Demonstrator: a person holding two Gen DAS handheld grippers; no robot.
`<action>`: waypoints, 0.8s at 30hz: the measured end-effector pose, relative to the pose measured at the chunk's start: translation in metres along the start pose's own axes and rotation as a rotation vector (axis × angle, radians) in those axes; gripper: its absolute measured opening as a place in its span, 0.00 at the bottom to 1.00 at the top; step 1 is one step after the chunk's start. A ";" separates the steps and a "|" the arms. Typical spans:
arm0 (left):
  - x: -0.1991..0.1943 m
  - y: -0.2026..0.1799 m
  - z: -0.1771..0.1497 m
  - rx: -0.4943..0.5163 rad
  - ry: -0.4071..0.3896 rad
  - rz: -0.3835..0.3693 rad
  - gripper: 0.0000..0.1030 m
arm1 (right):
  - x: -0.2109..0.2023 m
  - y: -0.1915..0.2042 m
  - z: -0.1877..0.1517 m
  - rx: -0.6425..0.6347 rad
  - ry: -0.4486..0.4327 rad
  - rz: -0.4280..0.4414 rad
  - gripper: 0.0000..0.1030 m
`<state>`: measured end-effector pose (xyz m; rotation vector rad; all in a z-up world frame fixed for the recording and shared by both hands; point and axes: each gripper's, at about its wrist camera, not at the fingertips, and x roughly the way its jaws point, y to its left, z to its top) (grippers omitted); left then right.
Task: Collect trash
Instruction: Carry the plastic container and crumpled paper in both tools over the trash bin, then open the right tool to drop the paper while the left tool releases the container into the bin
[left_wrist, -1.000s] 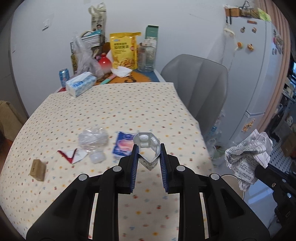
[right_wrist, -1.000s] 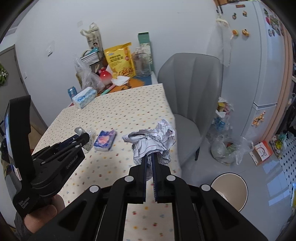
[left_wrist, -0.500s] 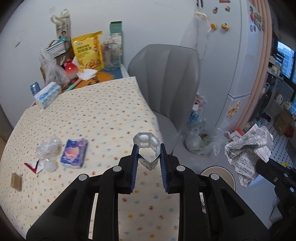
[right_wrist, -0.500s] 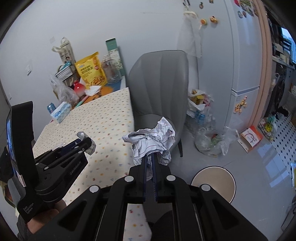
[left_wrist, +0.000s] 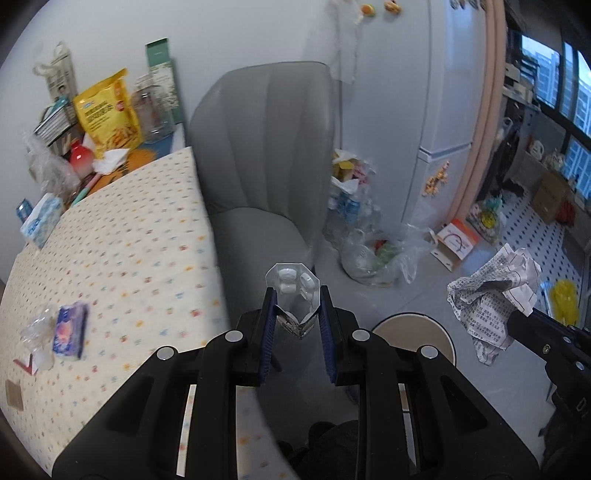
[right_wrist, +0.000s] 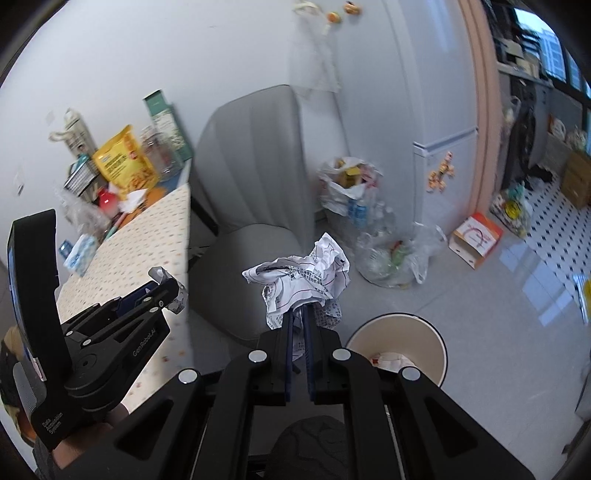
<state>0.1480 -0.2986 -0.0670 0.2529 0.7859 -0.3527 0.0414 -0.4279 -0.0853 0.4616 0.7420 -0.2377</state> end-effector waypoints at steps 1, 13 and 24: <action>0.006 -0.008 0.002 0.012 0.009 -0.005 0.22 | 0.004 -0.010 0.001 0.015 0.004 -0.006 0.06; 0.052 -0.078 0.013 0.107 0.072 -0.054 0.22 | 0.033 -0.080 0.010 0.116 0.036 -0.055 0.07; 0.069 -0.099 0.007 0.143 0.105 -0.051 0.22 | 0.052 -0.124 0.003 0.184 0.068 -0.081 0.33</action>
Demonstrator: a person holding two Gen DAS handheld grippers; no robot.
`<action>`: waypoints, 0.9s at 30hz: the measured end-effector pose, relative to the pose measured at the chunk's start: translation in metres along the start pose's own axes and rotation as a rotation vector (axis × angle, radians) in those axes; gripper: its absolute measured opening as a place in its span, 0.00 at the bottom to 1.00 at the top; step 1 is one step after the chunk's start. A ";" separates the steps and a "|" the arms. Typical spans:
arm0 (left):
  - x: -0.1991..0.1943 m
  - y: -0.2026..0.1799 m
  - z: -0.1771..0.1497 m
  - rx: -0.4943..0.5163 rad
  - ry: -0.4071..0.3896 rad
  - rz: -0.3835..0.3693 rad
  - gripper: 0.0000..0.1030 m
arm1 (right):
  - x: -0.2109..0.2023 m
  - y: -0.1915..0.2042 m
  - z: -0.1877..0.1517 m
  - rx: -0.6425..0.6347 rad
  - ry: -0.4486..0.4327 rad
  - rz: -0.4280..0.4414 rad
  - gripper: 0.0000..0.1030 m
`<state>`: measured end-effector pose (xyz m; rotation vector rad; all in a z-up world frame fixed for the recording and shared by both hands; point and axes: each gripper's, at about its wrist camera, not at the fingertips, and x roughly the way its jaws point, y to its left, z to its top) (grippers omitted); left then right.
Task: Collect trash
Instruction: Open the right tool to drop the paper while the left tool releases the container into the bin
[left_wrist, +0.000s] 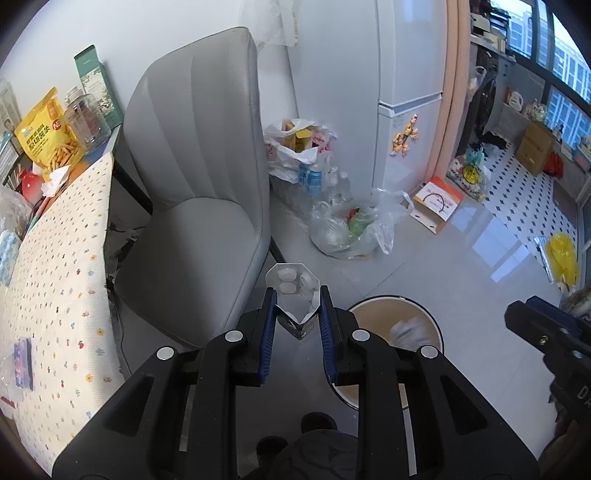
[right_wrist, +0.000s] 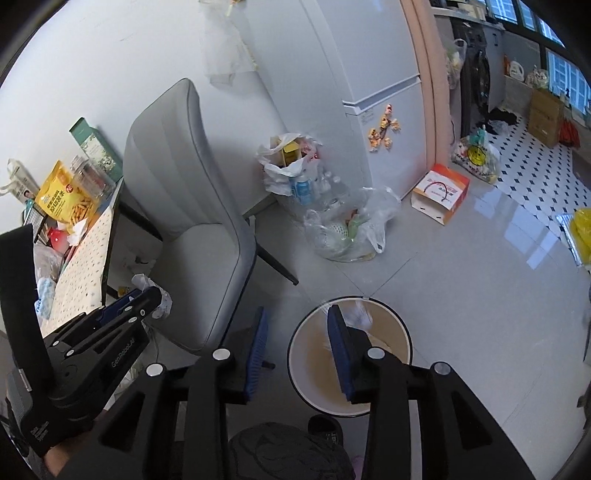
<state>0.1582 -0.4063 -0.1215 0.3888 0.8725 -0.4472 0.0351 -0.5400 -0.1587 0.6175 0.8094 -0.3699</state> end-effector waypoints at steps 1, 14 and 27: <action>0.000 -0.001 -0.001 0.003 0.001 -0.002 0.22 | -0.002 -0.003 0.000 0.000 -0.003 -0.006 0.33; 0.002 -0.062 -0.007 0.097 0.027 -0.080 0.22 | -0.042 -0.059 -0.013 0.091 -0.031 -0.112 0.34; -0.008 -0.088 0.000 0.121 0.003 -0.128 0.69 | -0.055 -0.090 -0.017 0.144 -0.054 -0.135 0.35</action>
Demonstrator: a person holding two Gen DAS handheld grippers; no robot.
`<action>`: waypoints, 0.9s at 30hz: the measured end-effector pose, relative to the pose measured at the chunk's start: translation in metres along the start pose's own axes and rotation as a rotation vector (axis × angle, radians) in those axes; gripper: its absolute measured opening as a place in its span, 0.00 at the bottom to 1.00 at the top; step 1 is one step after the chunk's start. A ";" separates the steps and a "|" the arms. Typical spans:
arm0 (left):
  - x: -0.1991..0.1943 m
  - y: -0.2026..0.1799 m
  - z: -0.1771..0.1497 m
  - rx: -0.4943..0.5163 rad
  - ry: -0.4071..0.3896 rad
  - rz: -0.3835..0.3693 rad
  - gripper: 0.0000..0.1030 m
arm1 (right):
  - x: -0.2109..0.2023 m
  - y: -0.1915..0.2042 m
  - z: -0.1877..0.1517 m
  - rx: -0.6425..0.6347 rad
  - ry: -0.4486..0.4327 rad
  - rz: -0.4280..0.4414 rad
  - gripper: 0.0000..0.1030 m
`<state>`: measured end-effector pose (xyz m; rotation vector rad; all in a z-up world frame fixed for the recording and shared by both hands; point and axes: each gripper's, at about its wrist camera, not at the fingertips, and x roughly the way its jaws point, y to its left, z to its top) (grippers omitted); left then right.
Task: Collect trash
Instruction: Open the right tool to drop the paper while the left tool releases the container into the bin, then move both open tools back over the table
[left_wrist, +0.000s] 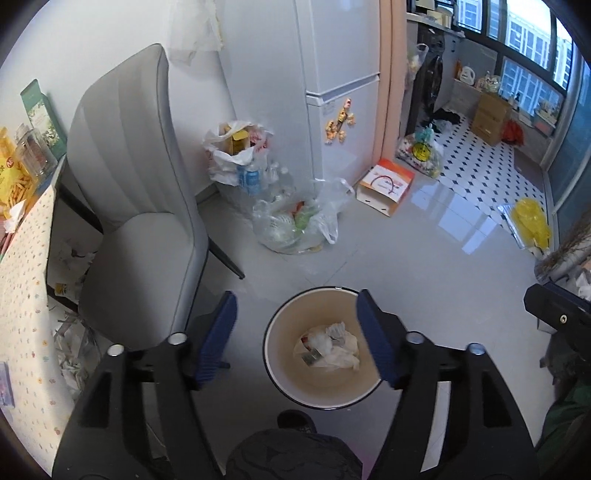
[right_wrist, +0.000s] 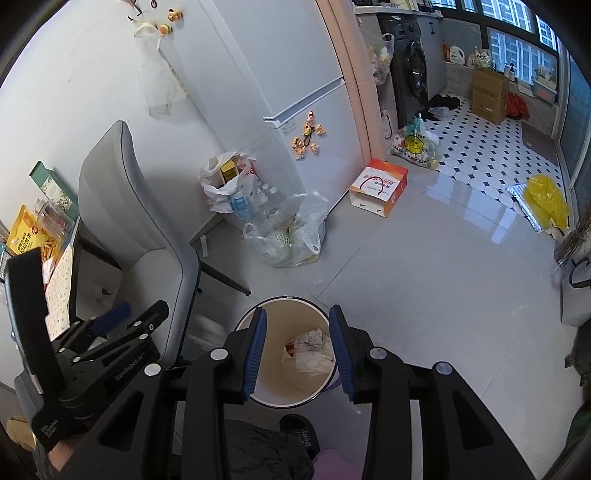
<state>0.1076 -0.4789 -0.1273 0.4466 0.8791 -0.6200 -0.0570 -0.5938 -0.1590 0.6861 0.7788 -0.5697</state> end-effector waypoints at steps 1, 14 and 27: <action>-0.001 0.002 0.001 -0.005 -0.003 0.002 0.74 | 0.000 0.001 0.000 0.000 0.000 0.003 0.36; -0.056 0.072 -0.007 -0.111 -0.095 0.101 0.90 | -0.027 0.059 -0.001 -0.095 -0.032 0.087 0.42; -0.132 0.175 -0.057 -0.277 -0.181 0.198 0.94 | -0.075 0.175 -0.036 -0.297 -0.094 0.188 0.71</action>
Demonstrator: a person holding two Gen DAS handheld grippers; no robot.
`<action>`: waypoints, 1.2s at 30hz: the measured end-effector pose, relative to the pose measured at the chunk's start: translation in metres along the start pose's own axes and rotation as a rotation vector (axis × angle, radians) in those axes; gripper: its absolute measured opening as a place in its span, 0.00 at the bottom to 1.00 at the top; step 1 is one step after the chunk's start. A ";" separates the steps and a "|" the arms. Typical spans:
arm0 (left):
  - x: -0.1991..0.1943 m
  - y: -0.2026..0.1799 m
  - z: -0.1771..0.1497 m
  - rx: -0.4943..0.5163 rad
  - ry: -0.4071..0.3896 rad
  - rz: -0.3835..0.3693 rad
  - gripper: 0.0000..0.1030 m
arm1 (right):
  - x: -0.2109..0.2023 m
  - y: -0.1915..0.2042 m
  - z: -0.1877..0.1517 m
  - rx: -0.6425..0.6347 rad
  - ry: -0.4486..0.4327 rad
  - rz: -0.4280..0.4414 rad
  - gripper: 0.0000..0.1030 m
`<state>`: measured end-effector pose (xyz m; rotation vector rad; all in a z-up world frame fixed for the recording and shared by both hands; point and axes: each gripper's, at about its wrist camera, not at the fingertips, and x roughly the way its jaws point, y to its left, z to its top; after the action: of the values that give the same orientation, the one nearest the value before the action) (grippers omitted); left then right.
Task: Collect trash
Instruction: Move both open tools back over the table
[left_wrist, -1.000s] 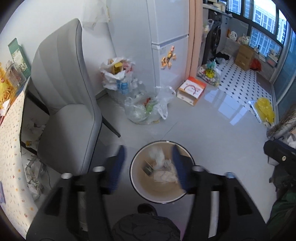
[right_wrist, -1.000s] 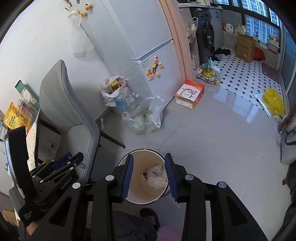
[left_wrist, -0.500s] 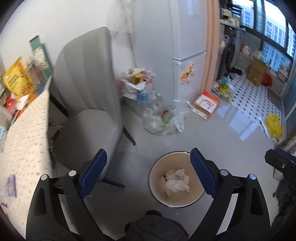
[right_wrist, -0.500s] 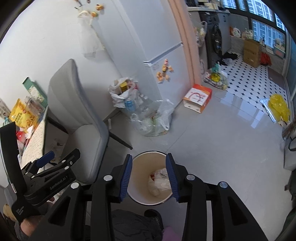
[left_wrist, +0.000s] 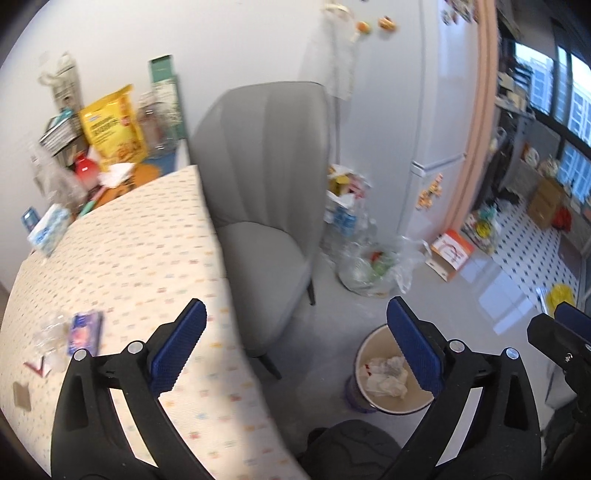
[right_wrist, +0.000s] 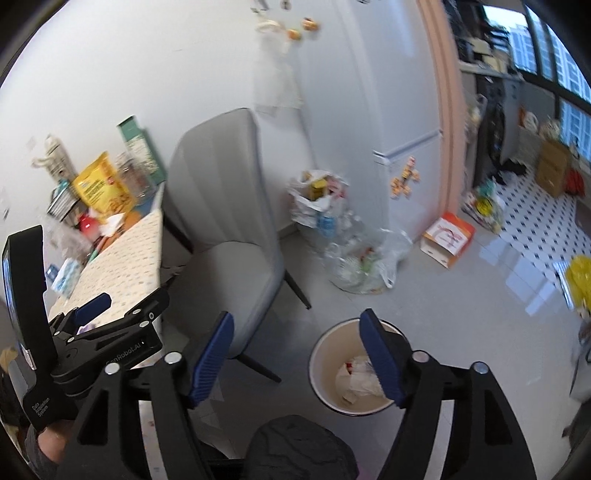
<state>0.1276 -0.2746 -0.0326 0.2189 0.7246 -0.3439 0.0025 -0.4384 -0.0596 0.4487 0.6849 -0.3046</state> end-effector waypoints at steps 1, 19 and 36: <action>-0.004 0.009 -0.001 -0.014 -0.005 0.006 0.94 | -0.003 0.009 -0.001 -0.011 -0.003 0.004 0.72; -0.076 0.151 -0.042 -0.229 -0.090 0.099 0.94 | -0.043 0.153 -0.027 -0.206 -0.025 0.119 0.77; -0.122 0.273 -0.103 -0.420 -0.122 0.205 0.94 | -0.051 0.262 -0.075 -0.357 0.003 0.198 0.77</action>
<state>0.0839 0.0368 -0.0038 -0.1248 0.6321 -0.0055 0.0324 -0.1695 -0.0001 0.1734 0.6758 0.0077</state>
